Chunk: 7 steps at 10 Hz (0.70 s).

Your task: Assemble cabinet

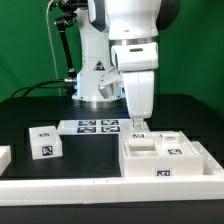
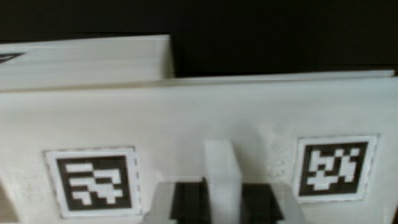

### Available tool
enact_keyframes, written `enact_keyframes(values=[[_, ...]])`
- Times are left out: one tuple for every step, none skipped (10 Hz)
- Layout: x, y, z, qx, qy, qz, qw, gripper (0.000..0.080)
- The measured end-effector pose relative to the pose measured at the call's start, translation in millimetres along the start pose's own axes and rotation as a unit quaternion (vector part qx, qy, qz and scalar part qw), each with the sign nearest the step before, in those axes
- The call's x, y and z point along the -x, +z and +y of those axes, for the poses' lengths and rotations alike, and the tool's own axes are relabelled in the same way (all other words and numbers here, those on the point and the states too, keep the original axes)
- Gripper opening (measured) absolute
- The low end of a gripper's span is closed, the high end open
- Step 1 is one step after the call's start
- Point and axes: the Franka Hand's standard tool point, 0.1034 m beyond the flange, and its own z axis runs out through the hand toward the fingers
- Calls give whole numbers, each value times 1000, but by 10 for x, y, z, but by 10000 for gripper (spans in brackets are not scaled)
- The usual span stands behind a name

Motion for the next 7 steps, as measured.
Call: enact_keyframes(values=[[-7,-2,119,6,1,4,1000,69],[-9,-3,211,11,3,7,1000,69],[-14,-2,303,16,5,10,1000,69],[-21,1,397,21,5,13,1000,69],[-21,-2,479,25,1,15,1000,69],[-22,2,524,28,-2,17,999,69],[-24,1,585,32,-13,19,999,69]])
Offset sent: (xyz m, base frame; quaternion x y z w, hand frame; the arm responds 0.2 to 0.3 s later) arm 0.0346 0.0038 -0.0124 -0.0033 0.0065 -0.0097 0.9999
